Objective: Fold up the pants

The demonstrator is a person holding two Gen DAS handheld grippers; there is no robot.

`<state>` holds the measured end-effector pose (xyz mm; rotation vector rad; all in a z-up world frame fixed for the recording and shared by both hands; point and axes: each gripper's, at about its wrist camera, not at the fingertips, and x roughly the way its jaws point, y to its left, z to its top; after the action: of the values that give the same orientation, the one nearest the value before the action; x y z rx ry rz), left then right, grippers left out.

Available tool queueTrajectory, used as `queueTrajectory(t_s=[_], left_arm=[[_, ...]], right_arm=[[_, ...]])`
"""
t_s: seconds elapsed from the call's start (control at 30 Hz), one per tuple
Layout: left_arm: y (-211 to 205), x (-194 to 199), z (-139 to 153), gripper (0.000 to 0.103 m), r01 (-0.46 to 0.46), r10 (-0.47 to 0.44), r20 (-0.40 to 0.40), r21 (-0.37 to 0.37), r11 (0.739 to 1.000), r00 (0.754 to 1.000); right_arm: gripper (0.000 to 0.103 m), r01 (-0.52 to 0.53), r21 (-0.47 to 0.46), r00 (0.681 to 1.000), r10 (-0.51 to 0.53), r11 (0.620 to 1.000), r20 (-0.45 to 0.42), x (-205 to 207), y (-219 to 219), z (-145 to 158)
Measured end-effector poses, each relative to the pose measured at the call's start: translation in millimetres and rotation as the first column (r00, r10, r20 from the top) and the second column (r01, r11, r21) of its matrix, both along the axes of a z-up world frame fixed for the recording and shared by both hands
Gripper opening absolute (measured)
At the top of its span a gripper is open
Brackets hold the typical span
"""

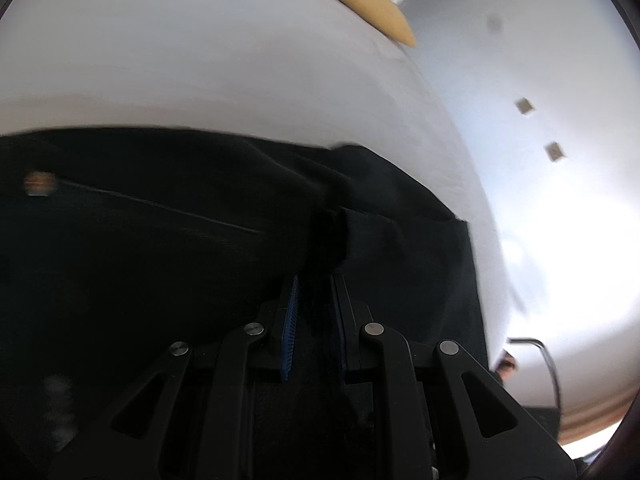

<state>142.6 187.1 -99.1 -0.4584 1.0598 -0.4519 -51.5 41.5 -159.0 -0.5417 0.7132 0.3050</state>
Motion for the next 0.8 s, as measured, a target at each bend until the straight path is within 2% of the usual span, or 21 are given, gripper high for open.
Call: queueTrajectory(t_s=[0.07,0.13,0.23,0.33,0.4,0.5,0.57,0.67,0.77,0.8], left_arm=[[2.4,-9.3,10.0,0.015,-0.039,0.037,0.047,0.058,0.998,0.998],[-8.9,-21.9,23.0,0.015,-0.041,0.027,0.107,0.130,0.991,0.994],[-44.6,-40.6,36.5,0.015,0.020,-0.066,0.190,0.233,0.972,0.980],[-80.8,-52.0,28.0,0.015,0.080,-0.152,0.193,0.336,0.939,0.969],[-99.9,-55.6,10.1,0.015,0.116,-0.183,0.142,0.384,0.916,0.973],[-116.7,-69.3,2.5,0.016,0.112,-0.222,0.185,0.472,0.874,0.957],[-123.7,-71.8,0.7,0.016,0.114,-0.232,0.184,0.495,0.862,0.955],[-123.4,-70.4,-1.8,0.016,0.117,-0.222,0.171,0.474,0.873,0.960],[-120.8,-69.7,-3.4,0.017,0.118,-0.222,0.173,0.466,0.877,0.960],[-121.5,-69.8,-3.6,0.017,0.117,-0.219,0.173,0.463,0.878,0.960]], right_arm=[[0.036,-0.005,0.066,0.999,0.007,0.998,-0.041,-0.5,-13.9,3.8],[0.044,-0.013,0.169,0.994,0.032,0.986,-0.105,-5.1,-32.1,10.9],[0.043,0.001,0.366,0.973,0.083,0.931,-0.214,-12.9,-77.0,25.5],[0.023,0.084,0.534,0.957,0.081,0.841,-0.279,-8.8,-138.1,38.7],[0.020,0.152,0.622,0.951,0.058,0.768,-0.303,1.6,-182.4,44.1],[0.018,0.256,0.723,0.938,0.018,0.642,-0.347,26.6,-250.4,48.9],[0.018,0.286,0.765,0.929,0.029,0.577,-0.370,45.4,-278.7,47.5],[0.018,0.351,0.780,0.903,0.034,0.518,-0.429,87.8,-304.6,37.9],[0.018,0.430,0.779,0.864,0.044,0.457,-0.502,132.1,-317.9,23.3],[0.018,0.443,0.777,0.858,0.038,0.448,-0.512,142.9,-322.4,18.2]])
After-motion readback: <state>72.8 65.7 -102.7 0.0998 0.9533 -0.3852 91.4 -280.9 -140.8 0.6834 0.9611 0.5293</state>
